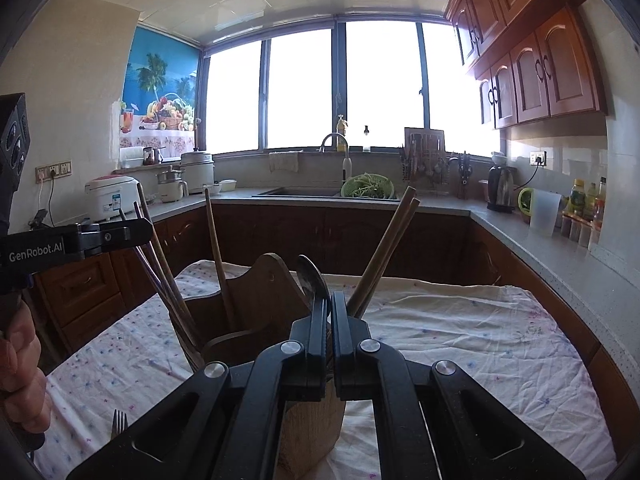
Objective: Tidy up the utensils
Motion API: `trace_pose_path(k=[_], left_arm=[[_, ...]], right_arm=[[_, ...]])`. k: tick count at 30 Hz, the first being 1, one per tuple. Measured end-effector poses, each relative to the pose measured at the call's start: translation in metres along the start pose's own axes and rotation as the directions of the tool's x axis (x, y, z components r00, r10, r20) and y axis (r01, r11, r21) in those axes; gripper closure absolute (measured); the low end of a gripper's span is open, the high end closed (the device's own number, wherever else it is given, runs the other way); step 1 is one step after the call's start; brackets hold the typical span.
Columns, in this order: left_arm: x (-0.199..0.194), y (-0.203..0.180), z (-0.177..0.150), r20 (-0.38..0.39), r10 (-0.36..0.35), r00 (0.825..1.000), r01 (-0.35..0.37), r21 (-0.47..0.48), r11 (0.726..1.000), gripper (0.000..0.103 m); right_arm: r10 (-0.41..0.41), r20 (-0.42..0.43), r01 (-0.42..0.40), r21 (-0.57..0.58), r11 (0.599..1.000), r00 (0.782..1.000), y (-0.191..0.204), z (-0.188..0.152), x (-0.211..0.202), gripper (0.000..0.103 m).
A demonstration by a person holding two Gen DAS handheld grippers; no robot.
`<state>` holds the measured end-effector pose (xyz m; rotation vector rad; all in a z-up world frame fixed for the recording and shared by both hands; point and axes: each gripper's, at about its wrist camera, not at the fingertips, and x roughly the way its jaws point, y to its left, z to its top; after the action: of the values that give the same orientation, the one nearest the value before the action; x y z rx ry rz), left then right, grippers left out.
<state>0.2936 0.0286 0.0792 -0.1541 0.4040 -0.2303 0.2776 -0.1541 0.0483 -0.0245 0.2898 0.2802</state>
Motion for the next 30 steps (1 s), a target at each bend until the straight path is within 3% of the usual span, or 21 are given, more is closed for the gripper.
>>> trace_pose_path(k=[5,9,11,13,15,17,18,20,22,24,30], left_arm=[[0.002,0.001,0.003,-0.024,0.011,1.0,-0.011,-0.013,1.0,0.095],[-0.005,0.001,0.001,-0.024,0.004,1.0,-0.004,-0.026,1.0,0.074],[-0.012,-0.003,-0.001,-0.014,0.014,1.0,-0.015,-0.02,1.0,0.065],[-0.02,-0.005,-0.002,-0.006,0.002,1.0,-0.002,-0.033,0.999,0.062],[-0.03,-0.005,-0.005,0.004,-0.003,1.0,0.003,-0.045,0.999,0.054],[-0.042,-0.006,-0.009,0.016,-0.002,1.0,0.003,-0.057,0.998,0.047],[-0.048,-0.005,-0.012,0.021,0.0,1.0,0.001,-0.063,0.998,0.045],[-0.062,-0.002,-0.019,0.03,0.022,0.999,-0.02,-0.073,0.997,0.026],[-0.075,0.001,-0.027,0.036,0.062,0.997,-0.059,-0.085,0.995,0.012],[-0.085,0.004,-0.038,0.028,0.094,0.995,-0.091,-0.084,0.992,0.008],[-0.101,0.013,-0.079,-0.057,0.132,0.99,-0.136,-0.086,0.987,0.005]], right_arm=[[0.003,-0.016,-0.002,0.014,1.0,1.0,-0.001,0.001,0.0,0.1],[0.003,-0.018,-0.003,0.031,1.0,1.0,-0.002,0.003,-0.005,0.097],[0.004,-0.01,-0.003,0.039,0.999,1.0,-0.004,0.005,-0.011,0.087],[-0.003,0.005,0.003,0.05,0.999,1.0,-0.005,0.007,-0.019,0.069],[-0.006,0.014,0.005,0.058,0.998,1.0,-0.007,0.008,-0.027,0.069],[-0.007,0.014,0.006,0.071,0.997,1.0,-0.009,0.009,-0.036,0.063],[-0.006,0.014,0.004,0.08,0.997,1.0,-0.011,0.008,-0.041,0.054],[-0.008,0.015,0.007,0.1,0.995,1.0,-0.015,0.006,-0.051,0.034],[-0.009,0.01,0.007,0.118,0.993,1.0,-0.017,0.002,-0.062,0.024],[0.0,-0.003,0.001,0.138,0.99,1.0,-0.02,-0.005,-0.072,0.014],[0.061,-0.059,-0.047,0.205,0.978,0.996,-0.02,-0.035,-0.099,0.009]])
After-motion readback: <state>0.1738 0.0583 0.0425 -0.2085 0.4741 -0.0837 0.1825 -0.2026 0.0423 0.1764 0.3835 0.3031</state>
